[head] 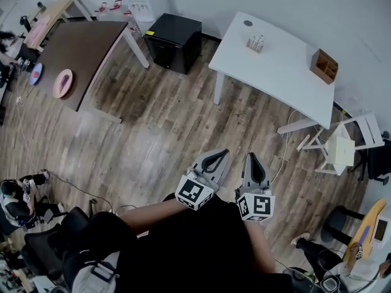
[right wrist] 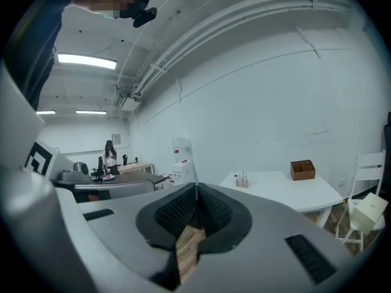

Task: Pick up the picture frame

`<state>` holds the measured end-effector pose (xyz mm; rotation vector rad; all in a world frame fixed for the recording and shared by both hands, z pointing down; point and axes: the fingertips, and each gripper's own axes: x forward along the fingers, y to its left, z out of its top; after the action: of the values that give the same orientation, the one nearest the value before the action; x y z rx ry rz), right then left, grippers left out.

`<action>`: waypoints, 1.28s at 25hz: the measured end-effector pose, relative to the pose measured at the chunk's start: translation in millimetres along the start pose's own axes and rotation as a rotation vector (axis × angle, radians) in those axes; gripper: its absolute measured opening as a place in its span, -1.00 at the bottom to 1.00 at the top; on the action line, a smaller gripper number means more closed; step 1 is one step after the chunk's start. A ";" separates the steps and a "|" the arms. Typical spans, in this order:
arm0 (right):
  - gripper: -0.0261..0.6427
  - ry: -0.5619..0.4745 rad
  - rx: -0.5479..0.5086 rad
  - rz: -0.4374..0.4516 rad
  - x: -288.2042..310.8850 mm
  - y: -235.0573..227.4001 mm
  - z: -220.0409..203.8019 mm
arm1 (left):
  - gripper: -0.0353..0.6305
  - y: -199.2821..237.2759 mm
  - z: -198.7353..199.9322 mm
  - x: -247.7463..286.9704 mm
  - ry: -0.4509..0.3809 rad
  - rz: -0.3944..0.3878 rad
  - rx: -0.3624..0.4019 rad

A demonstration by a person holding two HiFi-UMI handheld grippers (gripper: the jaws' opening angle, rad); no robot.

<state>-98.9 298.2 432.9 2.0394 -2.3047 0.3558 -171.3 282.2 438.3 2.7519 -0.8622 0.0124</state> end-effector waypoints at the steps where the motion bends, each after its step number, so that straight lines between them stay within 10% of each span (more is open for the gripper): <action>1: -0.82 0.001 0.008 -0.004 7.3 0.3 0.0 | -0.85 9.3 -1.2 0.3 0.001 0.010 -0.006; 21: -0.82 -0.024 -0.097 0.083 102.7 15.2 23.1 | -0.85 105.4 36.7 20.9 -0.089 0.150 0.050; 32: -0.82 -0.047 -0.031 0.096 187.7 -59.6 39.4 | -0.85 144.4 50.0 128.2 -0.082 0.157 0.106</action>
<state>-60.4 101.1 437.5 1.9490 -2.4258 0.2771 -150.2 83.8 435.6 2.7910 -1.1285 -0.0263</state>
